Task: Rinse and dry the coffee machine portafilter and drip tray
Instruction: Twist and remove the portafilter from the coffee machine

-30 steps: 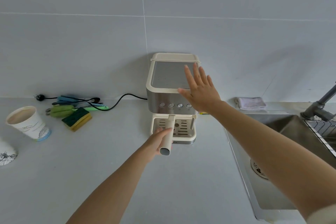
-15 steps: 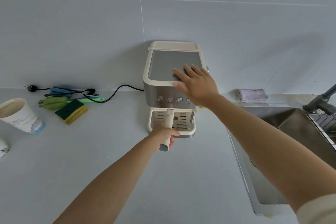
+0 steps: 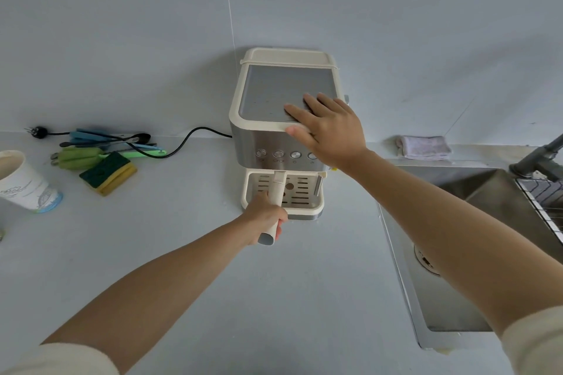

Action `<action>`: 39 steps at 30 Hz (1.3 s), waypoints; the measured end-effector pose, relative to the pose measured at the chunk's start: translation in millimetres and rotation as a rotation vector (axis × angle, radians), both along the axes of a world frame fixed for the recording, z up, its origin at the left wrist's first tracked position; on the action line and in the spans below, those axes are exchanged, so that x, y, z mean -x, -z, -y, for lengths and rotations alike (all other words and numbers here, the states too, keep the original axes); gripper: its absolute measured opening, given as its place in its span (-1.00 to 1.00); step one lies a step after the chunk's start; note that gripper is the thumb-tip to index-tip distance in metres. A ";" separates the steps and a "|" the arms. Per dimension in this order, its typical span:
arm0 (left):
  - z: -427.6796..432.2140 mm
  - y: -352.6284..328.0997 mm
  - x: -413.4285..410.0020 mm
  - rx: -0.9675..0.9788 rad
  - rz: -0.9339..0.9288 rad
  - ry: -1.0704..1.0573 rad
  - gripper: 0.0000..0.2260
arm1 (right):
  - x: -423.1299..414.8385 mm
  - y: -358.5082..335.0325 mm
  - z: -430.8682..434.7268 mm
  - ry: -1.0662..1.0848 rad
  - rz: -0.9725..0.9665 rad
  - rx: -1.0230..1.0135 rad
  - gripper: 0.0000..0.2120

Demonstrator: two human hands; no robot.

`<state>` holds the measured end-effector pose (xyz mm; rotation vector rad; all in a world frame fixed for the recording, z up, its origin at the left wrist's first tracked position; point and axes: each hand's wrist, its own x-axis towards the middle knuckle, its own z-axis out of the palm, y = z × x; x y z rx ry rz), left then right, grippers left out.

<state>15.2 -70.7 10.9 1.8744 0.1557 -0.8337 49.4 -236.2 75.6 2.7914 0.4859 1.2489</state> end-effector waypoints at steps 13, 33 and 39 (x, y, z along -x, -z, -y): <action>-5.2 2.2 -3.8 0.065 -0.012 0.062 -0.70 | -5.1 5.4 2.8 -0.023 0.162 0.011 -0.50; -62.1 -6.6 -67.7 -0.089 0.015 0.448 -0.76 | -4.4 5.7 2.9 -0.026 0.186 0.019 -0.50; -71.9 -13.3 -93.0 -0.087 0.028 0.570 -0.75 | -3.7 6.0 1.9 -0.019 0.158 0.011 -0.51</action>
